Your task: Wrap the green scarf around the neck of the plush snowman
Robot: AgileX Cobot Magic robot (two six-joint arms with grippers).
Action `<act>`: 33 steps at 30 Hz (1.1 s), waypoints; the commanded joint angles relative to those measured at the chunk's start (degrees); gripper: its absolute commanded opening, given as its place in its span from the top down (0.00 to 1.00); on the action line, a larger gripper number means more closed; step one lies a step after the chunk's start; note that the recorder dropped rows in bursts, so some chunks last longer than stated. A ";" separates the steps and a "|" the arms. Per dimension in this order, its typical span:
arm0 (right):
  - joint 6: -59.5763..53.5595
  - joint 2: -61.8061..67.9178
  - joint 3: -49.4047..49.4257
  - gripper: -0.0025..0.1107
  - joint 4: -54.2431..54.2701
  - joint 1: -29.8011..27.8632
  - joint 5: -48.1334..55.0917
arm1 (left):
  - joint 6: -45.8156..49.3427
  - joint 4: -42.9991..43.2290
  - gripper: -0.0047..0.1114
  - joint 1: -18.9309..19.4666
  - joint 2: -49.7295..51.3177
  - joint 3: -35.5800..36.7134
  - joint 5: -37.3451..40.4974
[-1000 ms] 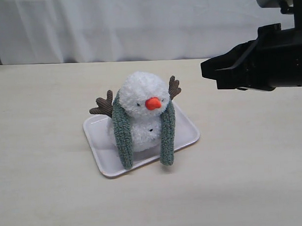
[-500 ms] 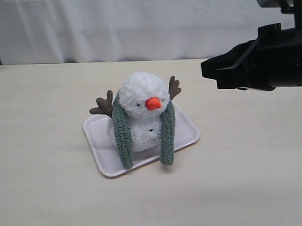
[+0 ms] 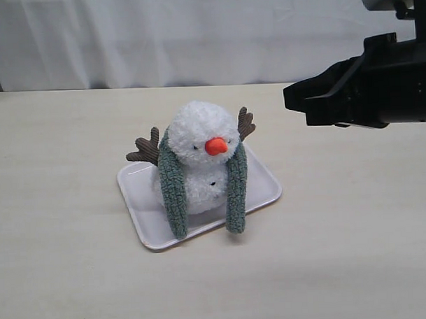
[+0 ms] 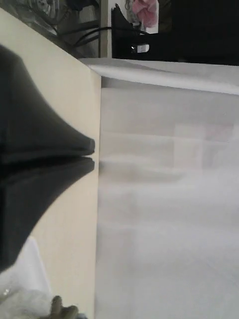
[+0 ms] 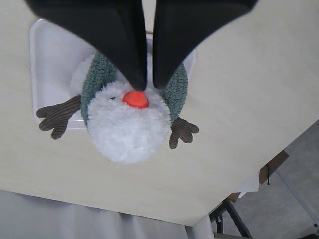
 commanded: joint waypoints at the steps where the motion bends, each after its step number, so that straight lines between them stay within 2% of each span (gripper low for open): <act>1: 0.02 -0.34 0.23 0.94 0.31 0.06 -0.33 | 5.10 -0.28 0.96 1.73 -0.15 0.18 5.96; 8: 0.02 -0.34 0.23 0.94 0.31 0.06 -0.33 | 5.27 -0.28 0.96 2.32 -0.15 0.18 14.05; 33: 0.02 -1.42 2.59 0.94 0.78 0.73 -0.68 | 5.27 -0.42 0.96 2.32 -0.15 0.18 14.20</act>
